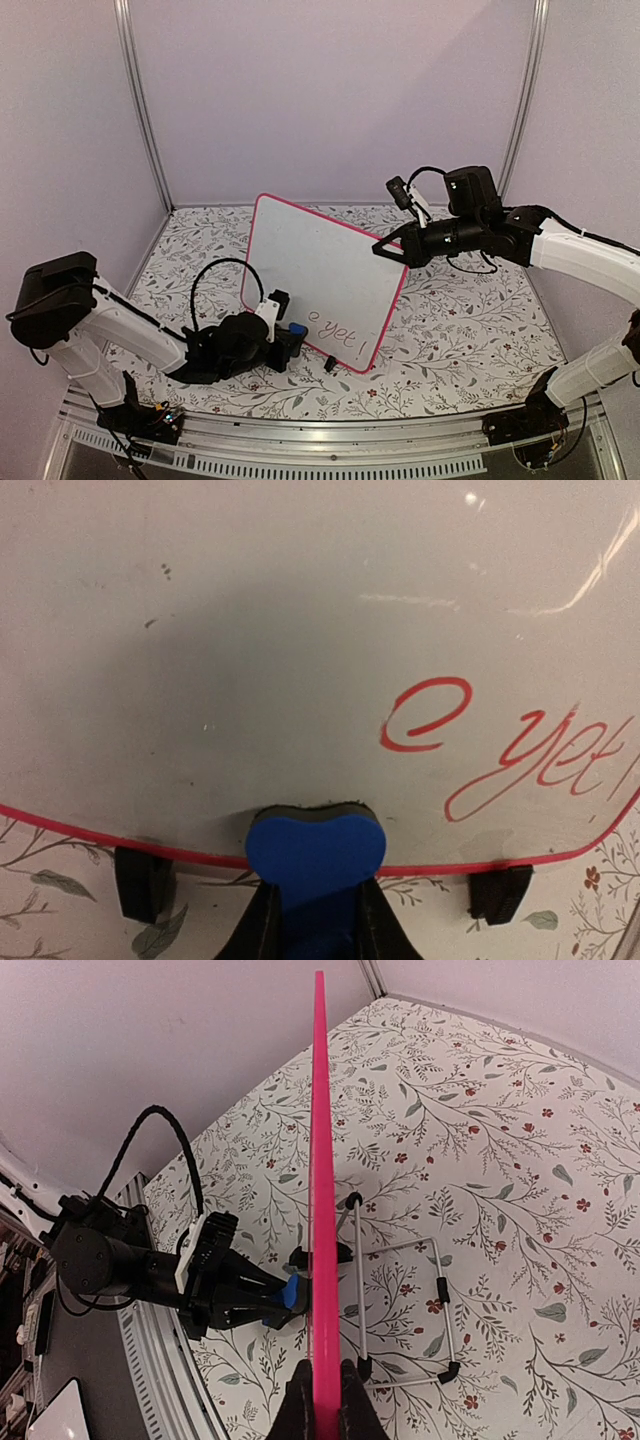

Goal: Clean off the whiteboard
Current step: Erase the center of the whiteboard.

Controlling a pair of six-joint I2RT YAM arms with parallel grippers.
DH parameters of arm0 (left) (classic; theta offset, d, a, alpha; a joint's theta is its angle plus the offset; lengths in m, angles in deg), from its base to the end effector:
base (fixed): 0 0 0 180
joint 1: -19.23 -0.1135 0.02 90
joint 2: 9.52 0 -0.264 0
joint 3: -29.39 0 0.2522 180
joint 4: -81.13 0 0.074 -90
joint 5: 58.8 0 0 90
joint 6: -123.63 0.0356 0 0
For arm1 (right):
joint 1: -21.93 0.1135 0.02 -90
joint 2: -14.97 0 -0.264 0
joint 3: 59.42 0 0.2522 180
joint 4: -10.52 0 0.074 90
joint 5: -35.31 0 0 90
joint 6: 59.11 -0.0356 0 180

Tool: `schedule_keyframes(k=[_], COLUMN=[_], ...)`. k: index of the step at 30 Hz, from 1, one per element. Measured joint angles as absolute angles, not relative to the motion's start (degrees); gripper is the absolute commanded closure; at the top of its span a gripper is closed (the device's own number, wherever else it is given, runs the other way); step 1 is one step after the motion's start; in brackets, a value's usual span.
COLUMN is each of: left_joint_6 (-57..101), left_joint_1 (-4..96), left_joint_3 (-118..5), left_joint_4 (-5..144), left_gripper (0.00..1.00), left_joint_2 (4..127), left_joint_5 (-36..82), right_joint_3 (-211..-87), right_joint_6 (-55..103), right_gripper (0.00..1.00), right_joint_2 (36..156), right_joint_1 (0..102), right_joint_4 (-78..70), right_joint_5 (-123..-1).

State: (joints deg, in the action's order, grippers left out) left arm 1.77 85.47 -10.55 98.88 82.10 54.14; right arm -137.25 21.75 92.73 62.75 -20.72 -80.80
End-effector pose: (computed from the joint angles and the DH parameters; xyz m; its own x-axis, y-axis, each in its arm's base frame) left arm 0.1225 -0.2438 0.1199 -0.5671 0.0818 -0.8196 0.4865 0.8362 -0.2532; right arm 0.2220 0.2125 0.3170 -0.5252 -0.2652 -0.8086 -0.7987 0.4816 0.3608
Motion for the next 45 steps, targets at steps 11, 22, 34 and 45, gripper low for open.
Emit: schedule_keyframes(k=[11, 22, 34, 45], left_joint_6=[0.83, 6.03, 9.93, 9.05], left_joint_1=[86.95, 86.19, 84.46, 84.53], left_joint_3=[-10.53, -11.58, -15.31, -15.20], left_joint_4=[97.46, 93.37, 93.30, 96.23], left_gripper=[0.97, 0.96, 0.97, 0.97], left_joint_2=[82.75, 69.95, 77.18, 79.80], left_joint_5=[54.34, 57.84, 57.27, 56.94], right_joint_3=[-137.25, -137.25, -137.25, -137.25], right_joint_6=[22.08, 23.26, 23.15, 21.68], right_gripper=[1.00, 1.00, 1.00, 1.00], right_joint_2=[92.73, 92.73, 92.73, 92.73], right_joint_1=[62.77, 62.92, 62.92, 62.79], right_joint_4=[-20.65, -20.30, -20.30, -20.61], right_joint_5=[-81.04, -81.87, -81.80, -80.73])
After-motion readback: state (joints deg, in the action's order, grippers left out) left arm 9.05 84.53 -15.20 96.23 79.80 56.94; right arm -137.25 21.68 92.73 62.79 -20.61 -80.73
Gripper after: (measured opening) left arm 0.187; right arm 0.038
